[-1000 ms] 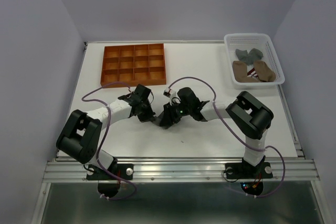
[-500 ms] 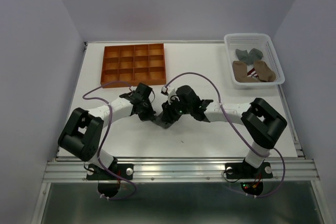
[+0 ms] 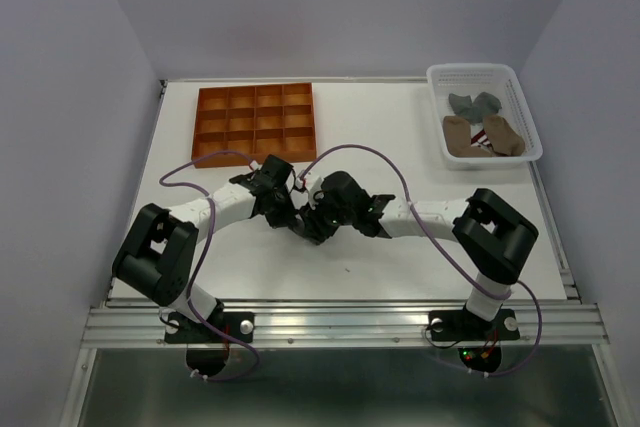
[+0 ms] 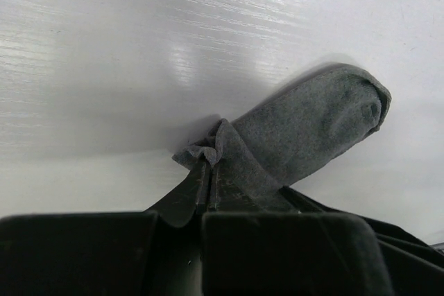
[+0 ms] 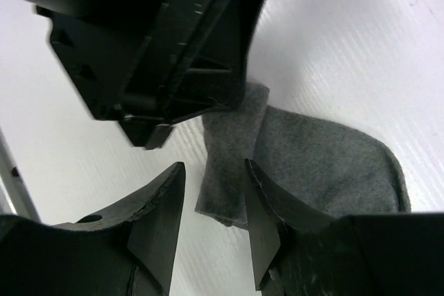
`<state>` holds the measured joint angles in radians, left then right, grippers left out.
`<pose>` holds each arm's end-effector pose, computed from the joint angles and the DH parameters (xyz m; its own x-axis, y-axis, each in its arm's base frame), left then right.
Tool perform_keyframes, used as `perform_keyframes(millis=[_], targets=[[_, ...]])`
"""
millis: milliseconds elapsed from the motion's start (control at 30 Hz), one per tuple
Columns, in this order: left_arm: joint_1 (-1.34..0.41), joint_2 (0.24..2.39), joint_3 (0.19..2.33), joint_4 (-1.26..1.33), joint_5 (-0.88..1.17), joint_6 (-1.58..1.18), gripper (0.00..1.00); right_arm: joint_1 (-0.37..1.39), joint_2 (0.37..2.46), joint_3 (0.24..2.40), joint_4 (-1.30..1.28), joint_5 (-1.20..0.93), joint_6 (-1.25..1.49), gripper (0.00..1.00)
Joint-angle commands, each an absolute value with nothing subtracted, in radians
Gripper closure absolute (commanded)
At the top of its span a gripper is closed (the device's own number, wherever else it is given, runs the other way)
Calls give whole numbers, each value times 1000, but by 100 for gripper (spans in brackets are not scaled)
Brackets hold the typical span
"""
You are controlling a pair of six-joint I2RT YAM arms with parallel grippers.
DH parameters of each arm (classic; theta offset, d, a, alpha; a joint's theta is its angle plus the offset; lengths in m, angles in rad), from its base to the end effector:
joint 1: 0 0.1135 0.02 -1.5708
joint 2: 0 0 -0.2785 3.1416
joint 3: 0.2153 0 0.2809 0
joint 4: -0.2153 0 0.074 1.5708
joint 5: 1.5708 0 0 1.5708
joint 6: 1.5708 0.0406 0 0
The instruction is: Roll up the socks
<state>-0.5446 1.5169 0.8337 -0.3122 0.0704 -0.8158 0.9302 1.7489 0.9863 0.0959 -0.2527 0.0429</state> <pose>0.2705 -0.1672 0.1688 -0.8920 -0.3091 -0.3299 -0.1460 0.8877 -0.4367 0.2299 0.3254 0.1713 -0.4076 -0.4773 -0.7785 -0.8770 0.4421 0.1882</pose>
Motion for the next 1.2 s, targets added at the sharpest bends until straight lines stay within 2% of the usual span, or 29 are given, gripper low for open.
perform_keyframes(millis=[0, 200, 400, 433, 500, 533, 600, 633, 833, 967, 1167], targets=[[-555, 1514, 873, -337, 51, -801, 100, 945, 1784, 1026, 81, -176, 11, 55], [-555, 1525, 890, -348, 51, -798, 97, 963, 1801, 1031, 69, -146, 11, 54], [-557, 1531, 900, -351, 51, -802, 93, 1015, 1818, 1028, 64, -5, -29, 55], [-557, 1529, 903, -351, 49, -804, 91, 1015, 1825, 1031, 63, 52, -28, 65], [-557, 1528, 907, -353, 46, -805, 86, 1015, 1832, 1037, 57, 72, -22, 76], [-557, 1523, 908, -359, 41, -805, 77, 1015, 1835, 1038, 57, 84, -6, 79], [-557, 1519, 910, -365, 31, -807, 65, 1015, 1833, 1039, 57, 92, 15, 87], [-557, 1514, 910, -367, 26, -810, 55, 1015, 1832, 1037, 58, 91, 41, 89], [-555, 1470, 894, -368, 11, -825, 52, 1015, 1838, 1022, 89, 8, 139, 93], [-549, 1454, 890, -388, -21, -825, 46, 951, 1835, 999, 162, -193, 234, 95], [-538, 1417, 856, -382, -29, -834, 43, 885, 1835, 968, 213, -337, 311, 95]])
